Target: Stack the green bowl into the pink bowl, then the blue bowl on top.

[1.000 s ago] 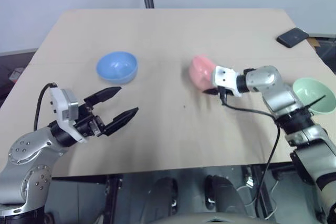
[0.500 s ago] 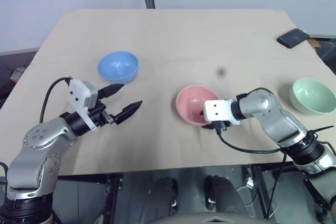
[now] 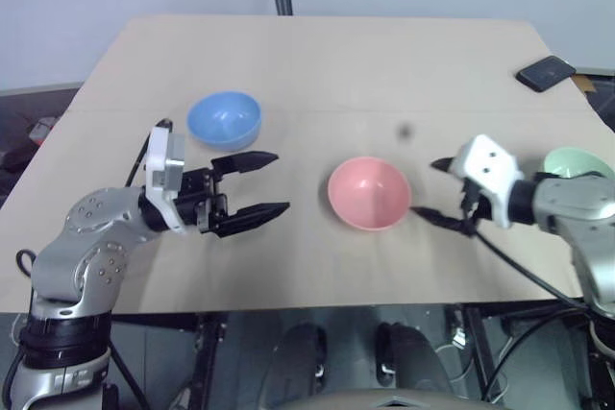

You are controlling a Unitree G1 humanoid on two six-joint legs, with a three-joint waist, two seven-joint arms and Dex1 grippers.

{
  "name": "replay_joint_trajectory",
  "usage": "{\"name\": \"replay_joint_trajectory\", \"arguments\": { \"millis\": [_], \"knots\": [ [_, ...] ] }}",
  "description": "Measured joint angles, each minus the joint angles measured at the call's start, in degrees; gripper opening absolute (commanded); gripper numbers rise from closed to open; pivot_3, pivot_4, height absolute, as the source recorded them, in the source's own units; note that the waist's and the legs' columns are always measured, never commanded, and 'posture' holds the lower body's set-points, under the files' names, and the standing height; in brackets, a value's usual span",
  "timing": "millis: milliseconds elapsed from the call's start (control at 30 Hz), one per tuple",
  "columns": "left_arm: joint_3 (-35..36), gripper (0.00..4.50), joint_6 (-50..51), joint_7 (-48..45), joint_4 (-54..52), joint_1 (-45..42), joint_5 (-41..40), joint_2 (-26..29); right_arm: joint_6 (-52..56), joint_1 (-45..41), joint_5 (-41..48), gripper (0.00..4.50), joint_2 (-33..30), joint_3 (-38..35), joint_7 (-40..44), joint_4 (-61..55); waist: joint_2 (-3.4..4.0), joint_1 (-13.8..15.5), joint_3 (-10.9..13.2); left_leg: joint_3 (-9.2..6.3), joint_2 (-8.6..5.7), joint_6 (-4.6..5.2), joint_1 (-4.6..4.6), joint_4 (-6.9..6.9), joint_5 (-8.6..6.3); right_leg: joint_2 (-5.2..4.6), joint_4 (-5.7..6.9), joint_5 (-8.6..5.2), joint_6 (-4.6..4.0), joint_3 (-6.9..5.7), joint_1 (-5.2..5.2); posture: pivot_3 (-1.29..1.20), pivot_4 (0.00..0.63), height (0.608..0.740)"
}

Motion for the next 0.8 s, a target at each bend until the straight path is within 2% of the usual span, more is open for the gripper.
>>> {"name": "replay_joint_trajectory", "arguments": {
  "millis": [67, 233, 700, 733, 800],
  "knots": [
    [-2.0, 4.50, 0.0, -2.0, 0.9, -3.0, 0.0, -0.6, -2.1, 2.9, -3.0, 4.41, -1.6, -3.5, -6.1, 5.0, -0.01, 0.0, 0.0, 0.05, -0.05, 0.02, 0.00, 0.00, 0.01, 0.01, 0.00, 0.00, 0.01, 0.04, -0.01, 0.00, 0.150, 0.739],
    [-5.2, 4.50, 0.0, -4.1, 1.6, -6.5, 0.6, -1.6, -5.6, 4.8, -5.4, 4.41, -1.5, -5.3, -14.3, 12.7, -0.01, -0.4, 0.0, 0.18, 0.05, 0.02, 0.04, 0.00, 0.02, 0.23, 0.02, 0.11, 0.22, 0.23, -0.05, 0.00, 0.150, 0.739],
    [-5.6, 4.50, 0.5, -2.7, 0.8, -4.7, 0.8, -1.4, -9.6, 4.3, -6.0, 4.41, -0.7, -4.2, -23.6, 27.7, -0.01, -0.1, 0.0, 0.18, 0.07, 0.03, 0.03, 0.00, 0.02, 0.25, -0.03, 0.10, 0.22, 0.31, -0.05, 0.00, 0.150, 0.739],
    [-5.6, 4.50, 0.5, -2.6, 0.6, -4.5, 0.8, -1.4, -9.8, 4.3, -6.0, 4.18, -0.7, -4.2, -24.0, 28.6, -0.01, -0.1, 0.0, 0.18, 0.07, 0.03, 0.03, 0.00, 0.02, 0.25, -0.02, 0.10, 0.22, 0.31, -0.04, 0.00, 0.150, 0.739],
    [-5.5, 4.50, 0.5, -2.2, 0.3, -4.3, 0.8, -1.2, -9.8, 4.3, -5.7, 3.43, -0.6, -4.2, -24.4, 29.9, -0.01, -0.1, 0.0, 0.18, 0.07, 0.03, 0.03, 0.00, 0.02, 0.25, -0.02, 0.10, 0.22, 0.32, -0.04, 0.00, 0.150, 0.739]
  ]
}}
